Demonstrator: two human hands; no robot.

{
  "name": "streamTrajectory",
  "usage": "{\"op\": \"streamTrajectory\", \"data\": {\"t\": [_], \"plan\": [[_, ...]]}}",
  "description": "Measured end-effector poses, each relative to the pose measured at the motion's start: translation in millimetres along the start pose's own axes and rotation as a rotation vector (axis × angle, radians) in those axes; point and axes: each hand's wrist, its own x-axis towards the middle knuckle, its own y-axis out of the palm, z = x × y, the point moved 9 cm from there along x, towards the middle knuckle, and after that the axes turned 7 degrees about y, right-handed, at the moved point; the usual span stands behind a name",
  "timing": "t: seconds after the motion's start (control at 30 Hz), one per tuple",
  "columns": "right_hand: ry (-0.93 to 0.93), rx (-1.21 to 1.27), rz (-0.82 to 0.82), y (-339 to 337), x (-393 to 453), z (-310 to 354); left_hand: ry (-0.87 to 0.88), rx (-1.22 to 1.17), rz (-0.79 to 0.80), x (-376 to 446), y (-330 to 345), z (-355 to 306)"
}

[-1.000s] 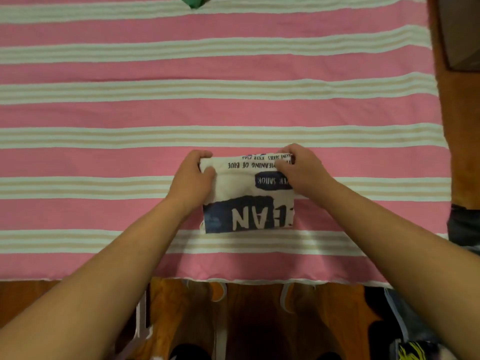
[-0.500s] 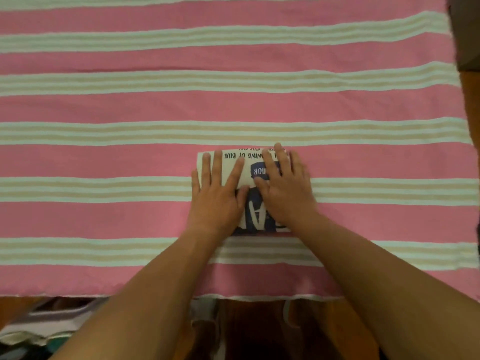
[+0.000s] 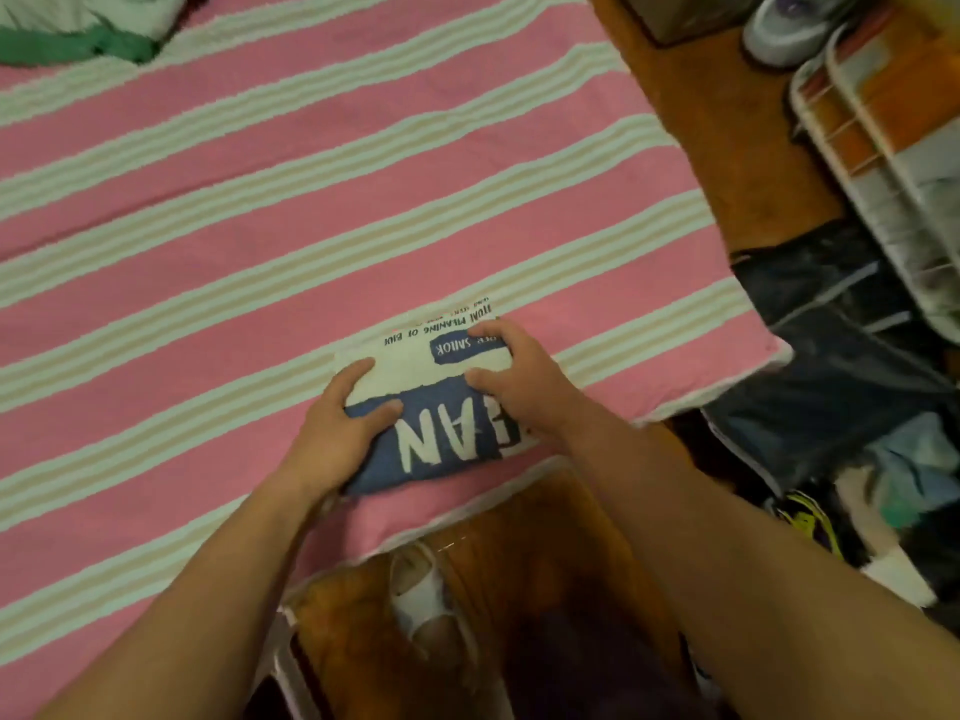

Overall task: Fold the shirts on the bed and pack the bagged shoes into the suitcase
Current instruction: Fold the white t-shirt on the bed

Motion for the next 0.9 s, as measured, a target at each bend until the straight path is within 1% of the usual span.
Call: {"op": "streamTrajectory", "data": {"t": [0.03, 0.07, 0.1, 0.17, 0.2, 0.23, 0.27, 0.3, 0.37, 0.43, 0.47, 0.5, 0.53, 0.57, 0.6, 0.63, 0.67, 0.7, 0.73, 0.77, 0.83, 0.9], "plan": [[0.046, 0.107, -0.023, -17, -30, -17, 0.017, 0.006, 0.069, -16, 18, -9], [0.111, 0.200, -0.044, -35, -58, -42, 0.068, 0.066, 0.136, -30, 43, -22], [0.158, 0.240, -0.081, -57, -86, -68, 0.136, 0.134, 0.222, -43, 75, -36], [0.184, 0.090, -0.195, -117, -136, -128, 0.265, 0.269, 0.435, -76, 160, -64], [0.175, 0.022, -0.240, -151, -157, -160, 0.322, 0.352, 0.574, -94, 209, -74], [0.164, 0.011, -0.244, -183, -177, -189, 0.376, 0.455, 0.728, -115, 261, -82], [0.160, 0.039, -0.206, -212, -194, -218, 0.413, 0.555, 0.886, -137, 311, -87], [0.166, 0.092, -0.132, -239, -211, -247, 0.446, 0.628, 1.037, -159, 362, -90], [0.200, 0.208, 0.041, -283, -244, -302, 0.484, 0.722, 1.290, -198, 456, -86], [0.253, 0.360, 0.220, -315, -274, -360, 0.457, 0.733, 1.472, -229, 540, -72], [0.247, 0.445, 0.284, -331, -286, -392, 0.422, 0.754, 1.535, -237, 581, -59], [0.248, 0.536, 0.292, -346, -300, -426, 0.411, 0.788, 1.574, -243, 622, -45], [0.279, 0.608, 0.230, -366, -314, -466, 0.397, 0.827, 1.566, -241, 664, -22], [0.335, 0.661, 0.108, -388, -329, -510, 0.381, 0.837, 1.546, -242, 705, -1], [0.405, 0.714, -0.041, -412, -346, -554, 0.298, 0.808, 1.508, -240, 744, 28], [0.448, 0.760, -0.156, -430, -365, -593, 0.210, 0.777, 1.447, -241, 780, 59], [0.473, 0.786, -0.227, -445, -383, -625, 0.154, 0.794, 1.354, -240, 810, 91], [0.495, 0.804, -0.271, -458, -397, -659, 0.154, 0.866, 1.250, -242, 838, 118], [0.527, 0.799, -0.317, -466, -405, -684, 0.180, 0.977, 1.143, -239, 849, 138], [0.561, 0.781, -0.378, -479, -416, -714, 0.215, 1.088, 1.080, -246, 868, 158], [0.622, 0.748, -0.496, -506, -429, -768, 0.203, 1.156, 1.036, -262, 897, 186], [0.665, 0.768, -0.575, -529, -429, -809, 0.181, 1.193, 1.072, -270, 917, 200]]}}
